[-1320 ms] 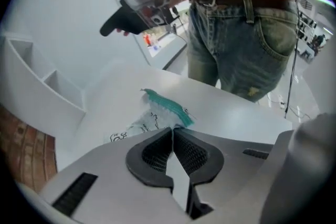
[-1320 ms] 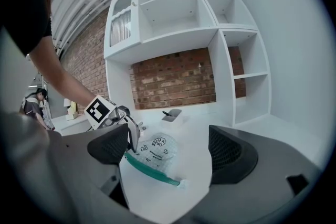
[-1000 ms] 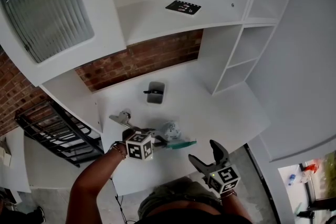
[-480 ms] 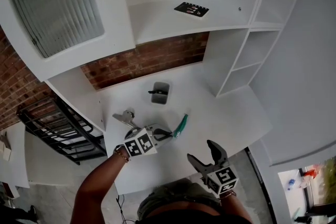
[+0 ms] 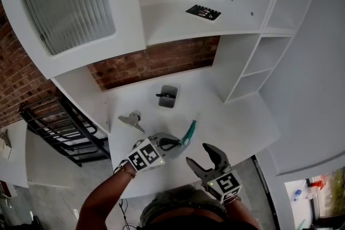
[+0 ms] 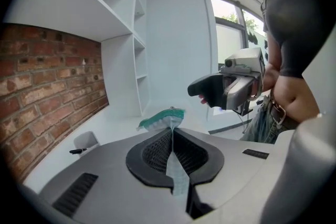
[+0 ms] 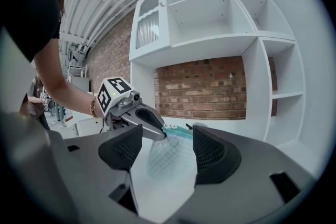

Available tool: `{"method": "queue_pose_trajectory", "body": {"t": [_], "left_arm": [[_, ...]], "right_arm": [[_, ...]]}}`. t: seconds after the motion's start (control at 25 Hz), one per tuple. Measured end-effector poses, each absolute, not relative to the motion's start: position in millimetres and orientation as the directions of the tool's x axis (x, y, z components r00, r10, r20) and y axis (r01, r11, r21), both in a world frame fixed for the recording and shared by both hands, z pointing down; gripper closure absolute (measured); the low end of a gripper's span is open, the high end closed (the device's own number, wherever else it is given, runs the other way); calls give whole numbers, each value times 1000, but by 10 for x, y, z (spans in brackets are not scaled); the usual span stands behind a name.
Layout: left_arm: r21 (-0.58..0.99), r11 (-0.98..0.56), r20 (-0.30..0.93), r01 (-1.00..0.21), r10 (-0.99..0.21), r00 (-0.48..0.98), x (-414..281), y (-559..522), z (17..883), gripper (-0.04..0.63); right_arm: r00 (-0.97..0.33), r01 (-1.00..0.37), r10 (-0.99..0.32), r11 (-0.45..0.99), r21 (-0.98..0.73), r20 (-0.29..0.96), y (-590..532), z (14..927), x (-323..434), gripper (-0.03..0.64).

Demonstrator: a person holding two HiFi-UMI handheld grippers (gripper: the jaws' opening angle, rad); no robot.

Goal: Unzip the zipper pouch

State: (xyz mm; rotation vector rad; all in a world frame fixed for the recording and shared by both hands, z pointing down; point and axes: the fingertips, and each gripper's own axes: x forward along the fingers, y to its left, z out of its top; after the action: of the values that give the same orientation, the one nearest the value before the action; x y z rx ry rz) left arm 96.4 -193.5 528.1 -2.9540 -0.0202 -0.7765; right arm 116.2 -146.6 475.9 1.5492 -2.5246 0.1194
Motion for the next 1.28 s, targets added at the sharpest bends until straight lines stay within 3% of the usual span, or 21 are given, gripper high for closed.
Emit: {"method": "queue_pose_trajectory", "body": {"t": [0.32, 0.52, 0.8, 1.28], "left_arm": [[-15, -996, 425, -92, -89, 901, 992, -1715, 5017, 584], [-10, -993, 408, -119, -112, 906, 974, -1555, 4945, 584], [-11, -988, 410, -157, -148, 900, 885, -1479, 4960, 584], [-109, -983, 434, -148, -181, 882, 833, -1370, 4905, 584]], "right_arm": [[-480, -863, -865, 495, 95, 149, -1484, 4532, 1050, 360], [-512, -830, -844, 534, 161, 162, -1458, 4480, 980, 382], [-561, -791, -809, 586, 174, 177, -1411, 4462, 923, 494], [-615, -765, -777, 629, 135, 135, -1393, 4327, 932, 546]]}}
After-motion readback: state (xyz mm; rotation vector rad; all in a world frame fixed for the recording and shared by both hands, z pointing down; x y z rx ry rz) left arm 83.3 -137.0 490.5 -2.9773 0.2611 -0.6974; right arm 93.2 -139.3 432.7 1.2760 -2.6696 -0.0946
